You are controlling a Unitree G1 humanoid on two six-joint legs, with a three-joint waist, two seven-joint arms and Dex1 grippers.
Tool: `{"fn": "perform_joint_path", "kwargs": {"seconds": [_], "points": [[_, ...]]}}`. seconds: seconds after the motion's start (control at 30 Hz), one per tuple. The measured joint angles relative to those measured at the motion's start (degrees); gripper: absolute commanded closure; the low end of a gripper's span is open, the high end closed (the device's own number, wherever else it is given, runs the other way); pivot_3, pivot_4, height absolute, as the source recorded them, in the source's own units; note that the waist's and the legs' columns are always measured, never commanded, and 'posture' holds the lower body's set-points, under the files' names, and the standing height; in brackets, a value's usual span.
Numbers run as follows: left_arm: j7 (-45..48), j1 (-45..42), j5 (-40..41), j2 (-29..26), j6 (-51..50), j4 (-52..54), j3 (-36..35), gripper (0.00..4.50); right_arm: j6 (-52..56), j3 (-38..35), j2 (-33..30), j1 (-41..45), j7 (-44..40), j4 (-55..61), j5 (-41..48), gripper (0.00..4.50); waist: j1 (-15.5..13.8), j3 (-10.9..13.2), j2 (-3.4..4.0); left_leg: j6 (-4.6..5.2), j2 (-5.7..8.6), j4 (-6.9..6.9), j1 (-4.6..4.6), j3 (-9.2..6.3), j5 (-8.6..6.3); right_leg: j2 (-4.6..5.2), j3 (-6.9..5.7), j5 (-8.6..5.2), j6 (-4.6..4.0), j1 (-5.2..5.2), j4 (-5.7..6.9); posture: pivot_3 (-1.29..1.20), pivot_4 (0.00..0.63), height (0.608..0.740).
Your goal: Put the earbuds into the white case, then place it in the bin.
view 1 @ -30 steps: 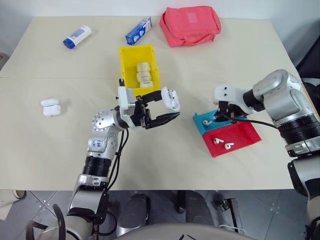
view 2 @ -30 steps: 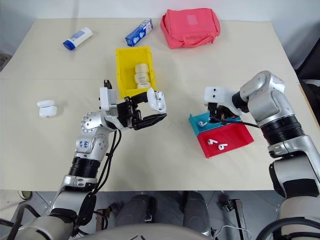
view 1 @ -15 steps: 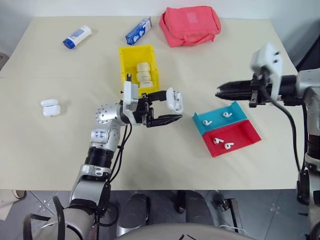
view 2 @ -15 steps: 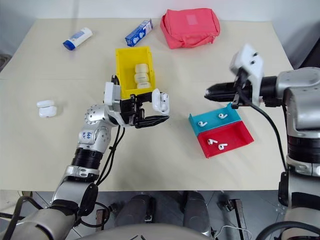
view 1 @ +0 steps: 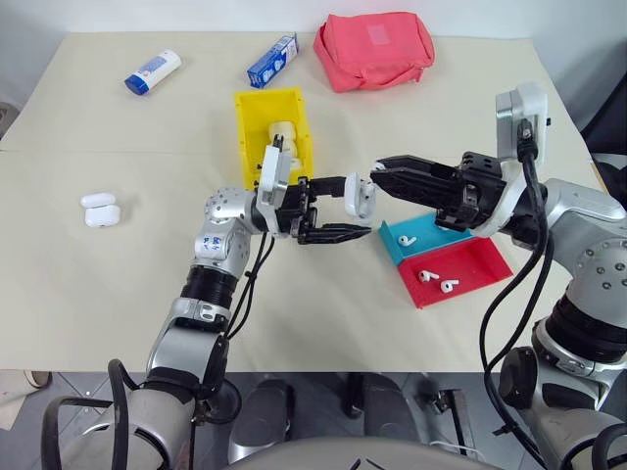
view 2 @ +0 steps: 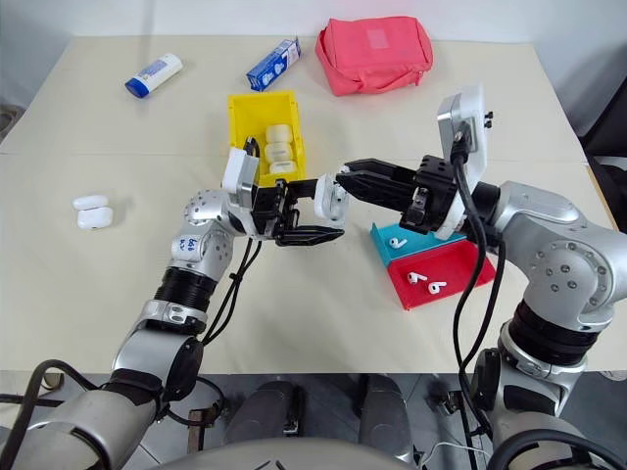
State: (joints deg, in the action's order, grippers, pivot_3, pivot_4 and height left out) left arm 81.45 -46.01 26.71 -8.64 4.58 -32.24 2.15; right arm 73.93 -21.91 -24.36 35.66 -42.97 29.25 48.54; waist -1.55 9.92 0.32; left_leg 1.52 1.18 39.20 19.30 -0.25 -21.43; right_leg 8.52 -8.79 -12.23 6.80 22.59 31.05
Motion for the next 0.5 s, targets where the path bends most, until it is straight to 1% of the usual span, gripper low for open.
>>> {"fn": "perform_joint_path", "kwargs": {"seconds": [0.1,0.3,0.5], "points": [[0.11,-1.43,-0.06,0.07,1.11,-1.39,-0.44,1.71,1.02,-0.3,1.26,-1.9,4.18,0.81,4.08,4.03,0.04,0.0,0.0,0.03,0.01,0.0,0.0,0.04,0.0,0.0,0.02,0.0,0.0,0.01,0.01,0.0,0.15,0.74],[-0.14,-2.19,-0.24,0.33,2.51,-3.9,-1.32,1.71,1.21,-1.57,1.66,-2.52,11.94,1.61,11.81,4.03,0.04,0.0,0.0,0.06,0.0,-0.02,0.0,0.04,0.0,-0.01,0.02,0.0,0.0,0.01,0.01,0.0,0.15,0.74],[-0.16,-2.21,-0.22,0.96,2.49,-4.19,-1.62,1.71,-0.82,0.46,1.44,-5.51,15.68,1.97,15.61,4.03,0.1,0.0,0.0,0.12,0.0,-0.02,0.0,0.08,-0.01,-0.01,0.04,0.0,0.0,0.02,0.01,0.0,0.15,0.74]]}}
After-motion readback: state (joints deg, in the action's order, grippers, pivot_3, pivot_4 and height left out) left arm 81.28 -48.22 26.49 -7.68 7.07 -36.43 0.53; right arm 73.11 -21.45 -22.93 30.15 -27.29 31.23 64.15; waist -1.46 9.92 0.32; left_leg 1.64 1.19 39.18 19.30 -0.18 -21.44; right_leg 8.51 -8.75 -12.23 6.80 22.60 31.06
